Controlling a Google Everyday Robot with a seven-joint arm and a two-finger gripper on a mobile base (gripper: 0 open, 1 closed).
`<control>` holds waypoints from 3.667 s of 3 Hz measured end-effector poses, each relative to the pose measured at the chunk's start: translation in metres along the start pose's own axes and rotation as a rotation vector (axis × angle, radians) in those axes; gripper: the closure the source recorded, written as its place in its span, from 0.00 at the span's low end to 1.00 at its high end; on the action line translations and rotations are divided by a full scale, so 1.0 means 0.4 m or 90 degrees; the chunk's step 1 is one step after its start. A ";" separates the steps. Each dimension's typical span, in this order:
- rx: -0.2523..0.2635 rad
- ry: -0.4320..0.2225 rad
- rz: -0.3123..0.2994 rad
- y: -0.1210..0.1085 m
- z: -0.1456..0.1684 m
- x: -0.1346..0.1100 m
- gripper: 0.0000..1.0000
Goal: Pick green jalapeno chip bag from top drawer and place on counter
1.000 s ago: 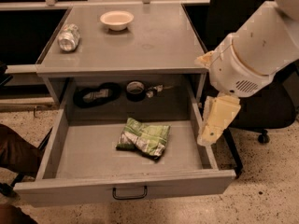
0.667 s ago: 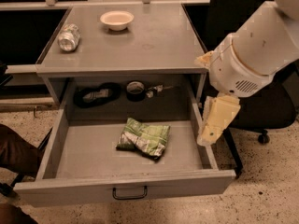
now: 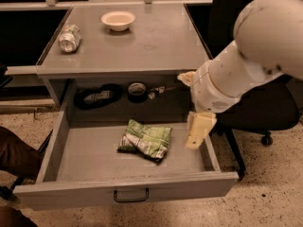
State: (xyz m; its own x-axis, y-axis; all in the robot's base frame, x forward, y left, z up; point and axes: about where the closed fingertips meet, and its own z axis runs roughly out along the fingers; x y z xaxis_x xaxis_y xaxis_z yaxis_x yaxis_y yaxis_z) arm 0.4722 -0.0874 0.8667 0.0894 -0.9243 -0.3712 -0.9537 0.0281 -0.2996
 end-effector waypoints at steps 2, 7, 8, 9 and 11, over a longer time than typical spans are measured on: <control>0.083 -0.053 -0.018 -0.097 0.131 -0.060 0.00; 0.052 -0.137 -0.064 -0.150 0.540 -0.100 0.00; 0.039 -0.113 -0.046 -0.150 0.620 -0.050 0.00; 0.036 -0.100 -0.014 -0.137 0.672 0.006 0.00; 0.008 -0.085 0.027 -0.102 0.727 0.071 0.00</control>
Offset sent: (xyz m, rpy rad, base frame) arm 0.0277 0.0316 -0.0335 0.0435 -0.0487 0.0241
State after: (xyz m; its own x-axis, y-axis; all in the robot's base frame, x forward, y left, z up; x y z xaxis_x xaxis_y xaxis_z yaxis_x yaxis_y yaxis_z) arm 0.5973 -0.0042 0.6129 0.0865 -0.8634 -0.4971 -0.9538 0.0723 -0.2916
